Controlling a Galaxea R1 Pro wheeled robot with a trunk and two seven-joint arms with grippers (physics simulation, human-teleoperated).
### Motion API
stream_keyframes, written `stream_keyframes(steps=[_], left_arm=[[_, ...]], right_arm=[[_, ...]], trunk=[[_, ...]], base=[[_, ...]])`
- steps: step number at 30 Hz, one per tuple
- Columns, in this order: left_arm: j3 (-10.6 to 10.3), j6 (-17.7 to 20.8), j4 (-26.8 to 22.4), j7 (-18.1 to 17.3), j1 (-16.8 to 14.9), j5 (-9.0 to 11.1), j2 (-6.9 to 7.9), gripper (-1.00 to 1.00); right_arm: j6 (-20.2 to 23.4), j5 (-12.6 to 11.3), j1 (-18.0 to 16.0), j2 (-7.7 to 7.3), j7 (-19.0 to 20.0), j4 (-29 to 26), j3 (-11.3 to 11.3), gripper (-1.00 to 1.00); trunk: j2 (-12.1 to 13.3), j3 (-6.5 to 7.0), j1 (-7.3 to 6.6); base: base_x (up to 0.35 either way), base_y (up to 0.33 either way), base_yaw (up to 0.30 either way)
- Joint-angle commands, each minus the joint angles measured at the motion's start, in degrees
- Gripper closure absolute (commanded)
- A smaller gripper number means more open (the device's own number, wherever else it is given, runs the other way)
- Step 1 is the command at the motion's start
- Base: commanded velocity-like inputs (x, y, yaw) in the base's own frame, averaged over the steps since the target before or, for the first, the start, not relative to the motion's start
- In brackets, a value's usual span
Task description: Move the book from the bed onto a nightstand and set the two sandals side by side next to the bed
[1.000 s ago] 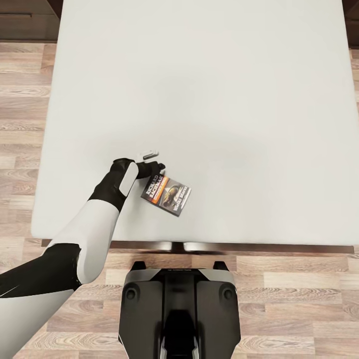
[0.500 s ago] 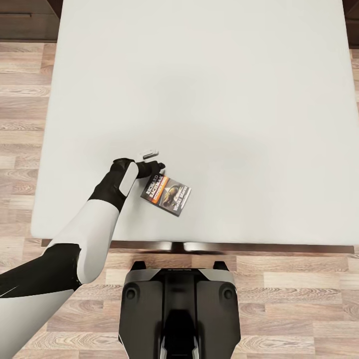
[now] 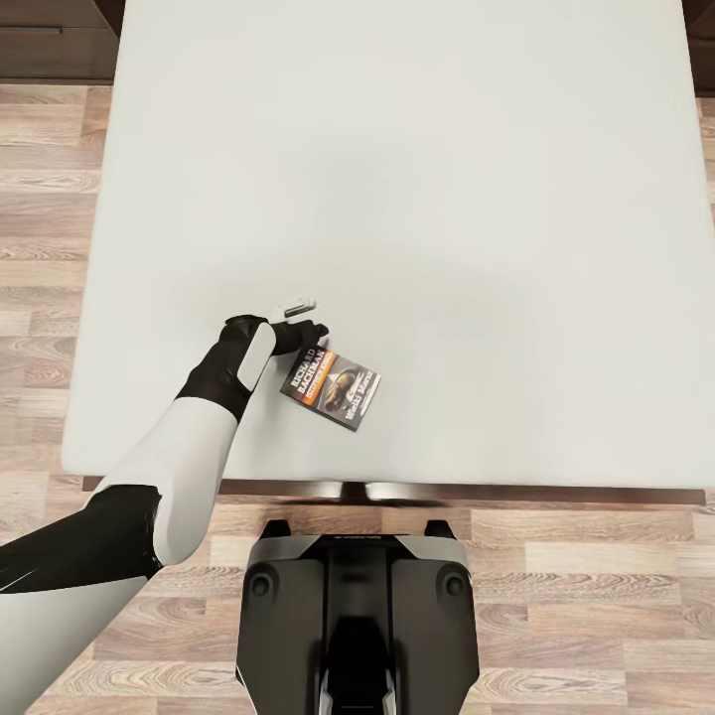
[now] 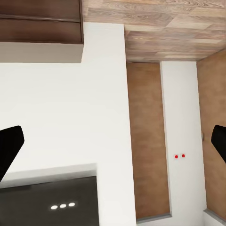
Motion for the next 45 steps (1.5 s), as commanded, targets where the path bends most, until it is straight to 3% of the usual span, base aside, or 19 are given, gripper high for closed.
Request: stream_keyframes(steps=[1,15,28,45], left_arm=[[0.17,-0.29,2.41,0.10,0.01,1.00,-0.05,-1.00],[0.02,-0.37,2.62,1.97,-0.04,1.00,-0.05,-1.00],[-0.09,-0.40,2.59,6.56,-0.05,1.00,-0.05,-1.00],[-0.35,-0.51,2.56,7.53,-0.05,1.00,-0.05,-1.00]], right_arm=[[0.08,0.61,-0.05,-0.04,-0.31,0.18,-0.36,-1.00],[0.08,0.61,-0.08,-0.02,-0.31,0.16,-0.36,-1.00],[0.08,0.61,-0.04,-0.02,-0.31,0.16,-0.36,-1.00],[0.08,0.61,-0.06,0.10,-0.31,0.16,-0.32,-1.00]], trunk=[[-0.03,-0.04,0.07],[-0.03,-0.04,0.07],[-0.03,-0.04,0.07],[-0.03,-0.04,0.07]], base=[[0.000,0.000,0.000],[0.000,0.000,0.000],[0.000,0.000,0.000],[0.000,0.000,0.000]])
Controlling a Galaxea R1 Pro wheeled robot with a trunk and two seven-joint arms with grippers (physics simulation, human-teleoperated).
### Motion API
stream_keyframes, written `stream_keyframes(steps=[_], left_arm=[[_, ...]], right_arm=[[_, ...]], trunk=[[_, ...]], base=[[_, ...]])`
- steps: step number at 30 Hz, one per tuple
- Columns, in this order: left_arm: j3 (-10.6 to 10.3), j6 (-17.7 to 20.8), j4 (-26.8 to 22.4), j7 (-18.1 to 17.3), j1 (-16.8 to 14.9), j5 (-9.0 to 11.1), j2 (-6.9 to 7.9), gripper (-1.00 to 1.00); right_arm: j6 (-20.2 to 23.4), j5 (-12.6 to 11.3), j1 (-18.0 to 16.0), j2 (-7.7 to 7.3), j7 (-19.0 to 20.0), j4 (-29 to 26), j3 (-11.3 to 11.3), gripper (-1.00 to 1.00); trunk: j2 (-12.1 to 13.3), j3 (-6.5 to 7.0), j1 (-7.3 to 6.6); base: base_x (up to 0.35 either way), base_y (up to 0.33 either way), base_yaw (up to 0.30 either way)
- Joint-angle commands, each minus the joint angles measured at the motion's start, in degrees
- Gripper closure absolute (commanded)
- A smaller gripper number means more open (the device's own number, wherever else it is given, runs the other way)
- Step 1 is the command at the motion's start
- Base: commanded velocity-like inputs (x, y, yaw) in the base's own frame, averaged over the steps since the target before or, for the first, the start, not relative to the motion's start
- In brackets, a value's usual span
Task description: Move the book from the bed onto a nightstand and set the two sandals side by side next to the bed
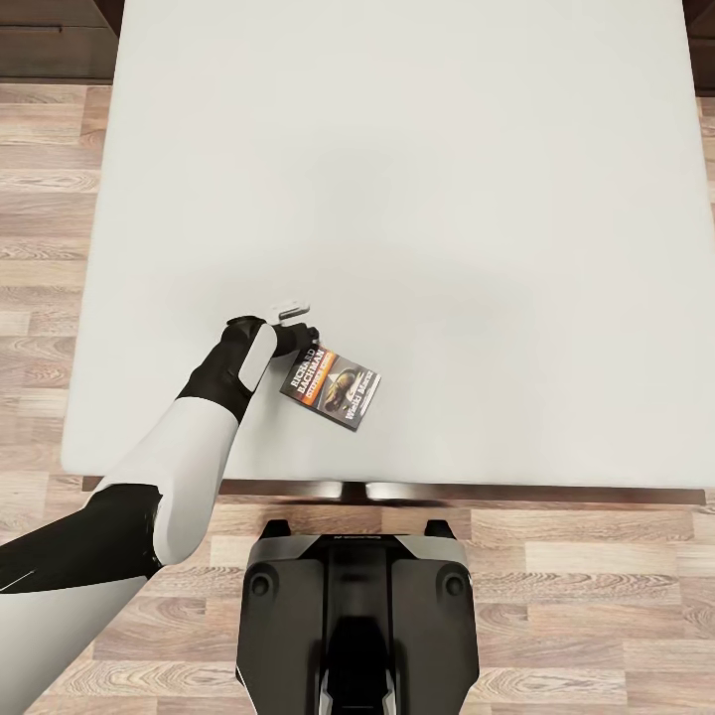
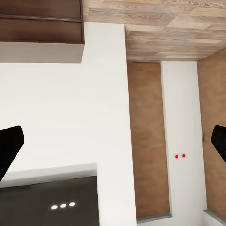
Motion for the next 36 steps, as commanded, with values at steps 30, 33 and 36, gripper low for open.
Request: stream_keyframes(steps=[30,33,36], left_arm=[[-0.13,0.17,1.92,0.43,0.01,0.84,-0.06,-1.00],[-0.15,0.09,1.92,0.40,0.01,0.85,-0.06,-1.00],[-0.16,-0.24,1.92,0.40,0.01,0.86,-0.06,-1.00]], right_arm=[[0.06,0.61,-0.03,-0.07,-0.31,0.18,-0.39,-1.00],[0.07,0.61,-0.06,-0.09,-0.31,0.18,-0.39,-1.00],[0.07,0.61,-0.05,-0.09,-0.31,0.18,-0.39,-1.00]], trunk=[[-0.05,-0.04,0.04],[-0.05,-0.04,0.04],[-0.05,-0.03,0.04]], base=[[0.000,0.000,0.000],[0.000,0.000,0.000],[0.000,0.000,-0.013]])
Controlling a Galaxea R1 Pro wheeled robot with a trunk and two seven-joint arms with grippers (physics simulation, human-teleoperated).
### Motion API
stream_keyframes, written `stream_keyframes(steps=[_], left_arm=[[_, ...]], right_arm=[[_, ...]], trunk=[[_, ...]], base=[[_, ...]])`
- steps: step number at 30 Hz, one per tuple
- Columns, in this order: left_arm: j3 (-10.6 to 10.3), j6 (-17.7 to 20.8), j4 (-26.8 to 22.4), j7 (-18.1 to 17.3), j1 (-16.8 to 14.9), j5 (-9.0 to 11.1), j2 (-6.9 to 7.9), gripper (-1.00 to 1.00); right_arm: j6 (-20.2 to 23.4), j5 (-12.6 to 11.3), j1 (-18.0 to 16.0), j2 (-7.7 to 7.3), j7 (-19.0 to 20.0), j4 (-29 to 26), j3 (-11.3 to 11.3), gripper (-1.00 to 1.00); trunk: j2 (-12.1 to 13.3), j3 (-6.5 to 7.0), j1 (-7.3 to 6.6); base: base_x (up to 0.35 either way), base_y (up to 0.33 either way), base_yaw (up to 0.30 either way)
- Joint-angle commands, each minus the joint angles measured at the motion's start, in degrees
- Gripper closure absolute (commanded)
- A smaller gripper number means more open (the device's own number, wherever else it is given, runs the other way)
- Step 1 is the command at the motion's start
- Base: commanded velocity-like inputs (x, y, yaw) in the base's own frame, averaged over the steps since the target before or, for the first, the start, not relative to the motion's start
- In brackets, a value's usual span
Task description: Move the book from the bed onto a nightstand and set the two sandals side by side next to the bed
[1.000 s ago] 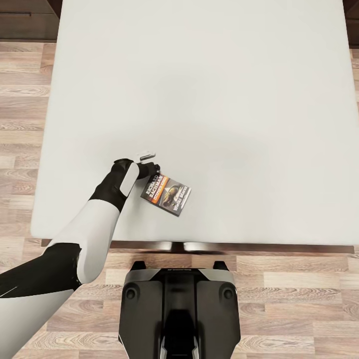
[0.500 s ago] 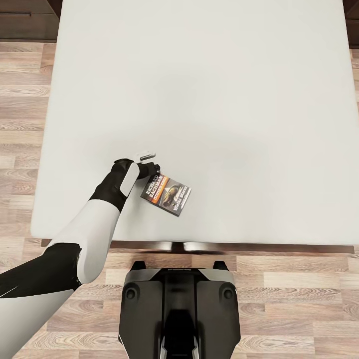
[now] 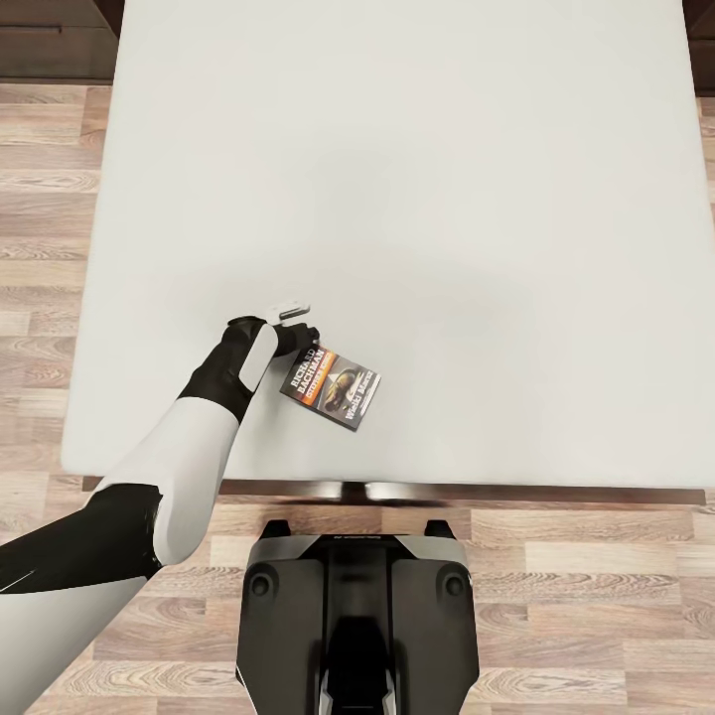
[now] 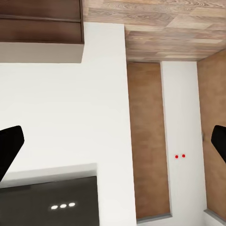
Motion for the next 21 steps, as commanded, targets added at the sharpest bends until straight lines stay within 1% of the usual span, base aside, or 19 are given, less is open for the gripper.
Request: stream_keyframes(steps=[1,9,21], left_arm=[[0.21,-0.14,1.76,0.42,0.01,0.50,-0.05,-1.00],[0.20,-1.24,1.76,0.47,0.01,0.53,-0.05,-1.00],[0.20,-1.52,1.76,0.39,0.01,0.59,-0.05,-1.00]], right_arm=[[0.08,0.61,-0.06,-0.03,-0.31,0.18,-0.36,-1.00],[0.09,0.61,-0.08,-0.11,-0.31,0.18,-0.36,-1.00],[0.08,0.61,-0.05,-0.13,-0.31,0.18,-0.36,-1.00]], trunk=[[-0.04,-0.03,0.05],[-0.04,0.18,0.05],[-0.04,0.26,0.05]], base=[[0.000,0.000,-0.039],[0.000,0.000,-0.077],[0.000,0.000,-0.020]])
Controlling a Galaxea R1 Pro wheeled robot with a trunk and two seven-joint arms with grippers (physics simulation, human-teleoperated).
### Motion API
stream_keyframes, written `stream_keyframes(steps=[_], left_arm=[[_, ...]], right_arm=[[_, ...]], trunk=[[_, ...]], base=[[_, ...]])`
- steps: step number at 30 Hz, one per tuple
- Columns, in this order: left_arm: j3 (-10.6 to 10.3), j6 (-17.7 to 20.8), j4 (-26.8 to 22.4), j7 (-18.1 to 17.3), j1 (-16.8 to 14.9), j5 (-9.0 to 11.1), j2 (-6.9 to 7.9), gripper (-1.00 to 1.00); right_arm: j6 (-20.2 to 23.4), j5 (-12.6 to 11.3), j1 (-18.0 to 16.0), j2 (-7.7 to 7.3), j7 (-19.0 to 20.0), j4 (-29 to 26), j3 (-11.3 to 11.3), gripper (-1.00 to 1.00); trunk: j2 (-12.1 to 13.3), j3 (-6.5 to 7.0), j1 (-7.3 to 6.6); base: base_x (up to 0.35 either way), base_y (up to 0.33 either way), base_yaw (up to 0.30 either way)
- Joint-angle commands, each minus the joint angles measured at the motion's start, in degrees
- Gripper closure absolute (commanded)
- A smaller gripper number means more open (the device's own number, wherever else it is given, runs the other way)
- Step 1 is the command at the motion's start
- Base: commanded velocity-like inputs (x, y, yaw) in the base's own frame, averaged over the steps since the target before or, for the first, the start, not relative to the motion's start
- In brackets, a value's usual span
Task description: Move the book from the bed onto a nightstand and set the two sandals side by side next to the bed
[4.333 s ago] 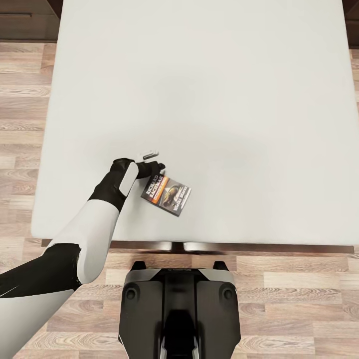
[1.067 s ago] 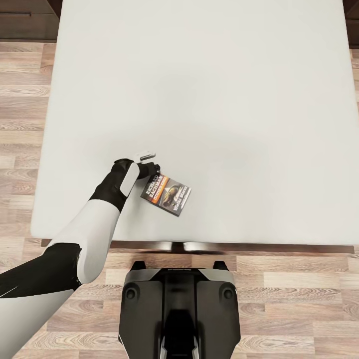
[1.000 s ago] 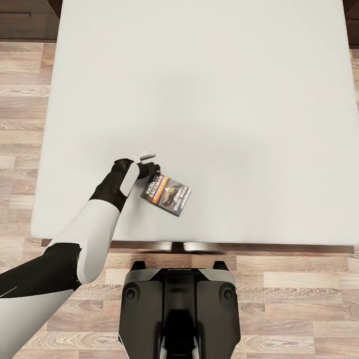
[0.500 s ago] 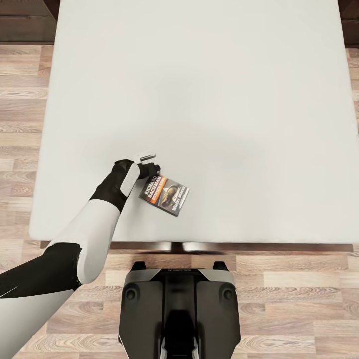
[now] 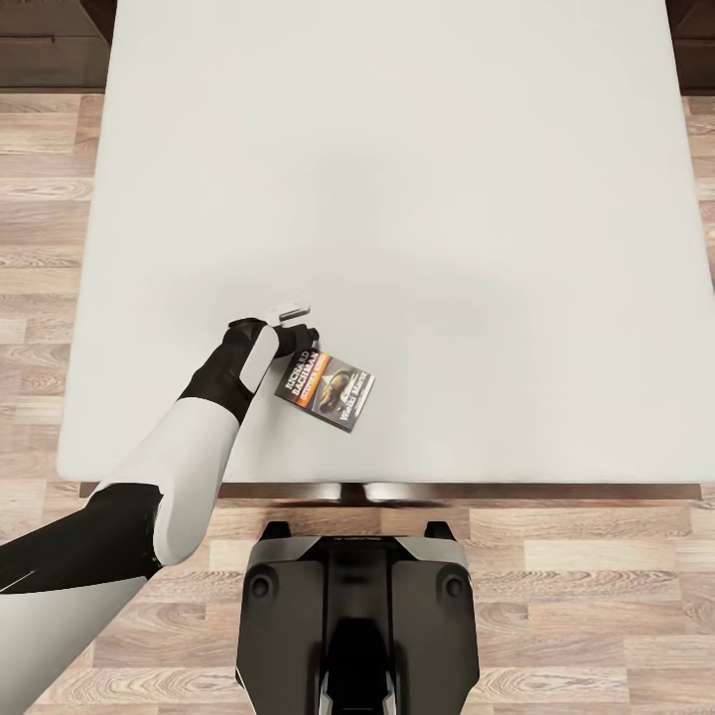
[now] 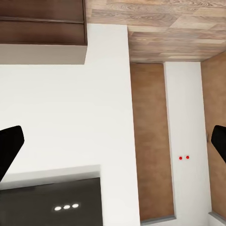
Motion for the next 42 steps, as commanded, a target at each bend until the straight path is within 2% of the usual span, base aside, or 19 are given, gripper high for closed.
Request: stream_keyframes(steps=[1,42], left_arm=[[0.19,-0.59,1.05,-0.16,0.00,0.32,-0.05,-1.00],[0.13,-0.25,-0.56,-0.86,0.06,0.32,-0.05,-1.00]], right_arm=[[0.08,0.61,-0.05,-0.03,-0.31,0.18,-0.36,-1.00],[0.06,0.61,-0.07,-0.20,-0.31,0.18,-0.36,-1.00]], trunk=[[-0.02,-0.04,0.13],[-0.02,-0.04,0.13]], base=[[0.000,0.000,-0.005],[0.000,0.000,0.000]])
